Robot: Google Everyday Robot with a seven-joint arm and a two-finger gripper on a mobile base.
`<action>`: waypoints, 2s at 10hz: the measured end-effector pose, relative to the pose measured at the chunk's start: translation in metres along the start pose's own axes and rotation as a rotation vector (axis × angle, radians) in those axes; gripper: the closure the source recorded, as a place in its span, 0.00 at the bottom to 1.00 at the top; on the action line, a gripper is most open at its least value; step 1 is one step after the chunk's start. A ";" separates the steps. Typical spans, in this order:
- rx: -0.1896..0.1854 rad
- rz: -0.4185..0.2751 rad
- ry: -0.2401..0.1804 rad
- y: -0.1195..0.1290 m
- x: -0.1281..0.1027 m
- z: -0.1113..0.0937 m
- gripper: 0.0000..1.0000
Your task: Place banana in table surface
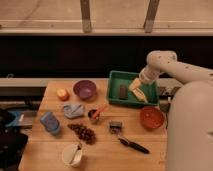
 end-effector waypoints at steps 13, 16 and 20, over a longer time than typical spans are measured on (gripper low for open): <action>-0.150 0.162 0.068 -0.030 0.029 0.100 0.20; -0.134 0.164 0.078 -0.031 0.033 0.103 0.42; -0.117 0.143 0.063 -0.030 0.029 0.096 0.84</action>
